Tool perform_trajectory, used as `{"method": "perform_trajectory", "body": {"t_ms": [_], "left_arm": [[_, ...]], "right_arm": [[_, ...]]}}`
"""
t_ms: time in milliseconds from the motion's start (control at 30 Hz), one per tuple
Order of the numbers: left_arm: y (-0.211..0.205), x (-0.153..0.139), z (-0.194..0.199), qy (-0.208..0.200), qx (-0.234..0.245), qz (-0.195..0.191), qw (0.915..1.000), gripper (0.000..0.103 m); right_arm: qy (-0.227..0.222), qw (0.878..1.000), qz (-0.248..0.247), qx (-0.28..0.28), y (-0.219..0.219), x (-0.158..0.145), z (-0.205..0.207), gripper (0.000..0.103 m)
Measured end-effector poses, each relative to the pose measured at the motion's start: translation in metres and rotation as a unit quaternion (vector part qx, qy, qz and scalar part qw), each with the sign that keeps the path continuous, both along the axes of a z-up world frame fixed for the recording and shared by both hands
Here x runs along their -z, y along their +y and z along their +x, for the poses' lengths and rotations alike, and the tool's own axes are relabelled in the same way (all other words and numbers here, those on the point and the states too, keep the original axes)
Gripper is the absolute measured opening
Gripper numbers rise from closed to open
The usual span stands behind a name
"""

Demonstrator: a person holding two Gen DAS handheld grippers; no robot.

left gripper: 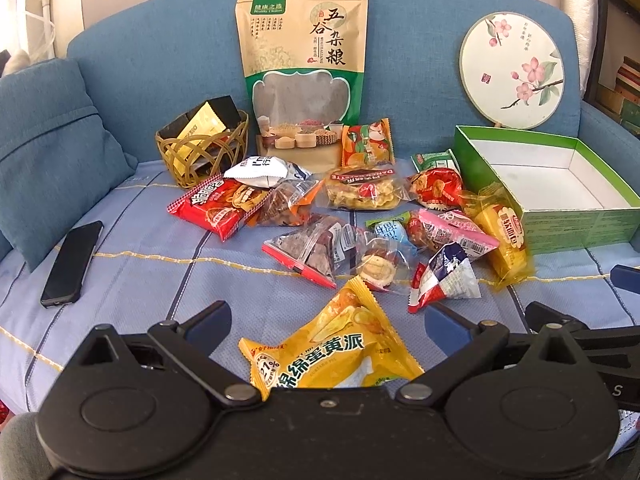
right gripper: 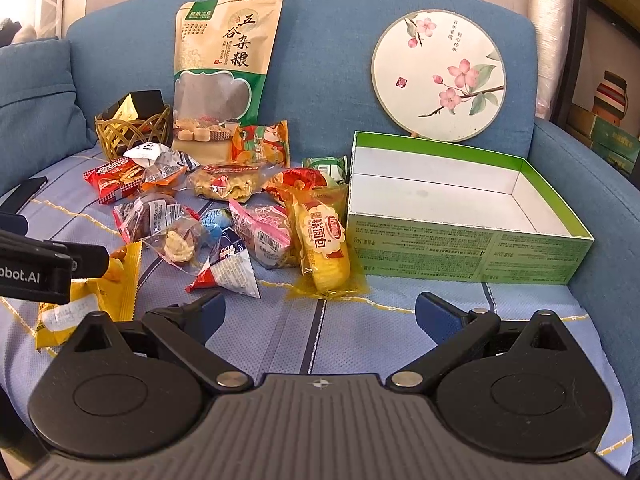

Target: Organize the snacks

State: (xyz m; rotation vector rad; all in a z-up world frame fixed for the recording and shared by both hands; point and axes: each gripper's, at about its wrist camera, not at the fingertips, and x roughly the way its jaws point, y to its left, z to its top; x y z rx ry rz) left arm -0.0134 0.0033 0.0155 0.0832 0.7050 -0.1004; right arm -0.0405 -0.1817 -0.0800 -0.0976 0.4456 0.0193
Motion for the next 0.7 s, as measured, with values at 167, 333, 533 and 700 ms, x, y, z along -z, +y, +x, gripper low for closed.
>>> {"method": "perform_trajectory", "body": {"t_ms": [167,333,533,700], "left_arm": [[-0.001,0.001,-0.001,0.000,0.001,0.000,1.0000,0.103],[-0.001,0.002,0.000,0.002,0.000,0.000,1.0000,0.103],[-0.001,0.006,0.001,0.007,0.000,0.001,1.0000,0.103],[0.006,0.011,0.001,0.010,0.008,-0.003,0.9999,0.103]], "right_arm": [[-0.002,1.000,-0.001,0.000,-0.001,0.000,-0.001,0.103],[0.002,1.000,-0.002,-0.003,-0.001,0.001,0.000,0.103],[0.004,1.000,-0.007,-0.004,0.001,0.005,0.002,0.103],[-0.015,1.000,-0.002,-0.009,-0.001,0.009,0.000,0.103]]}}
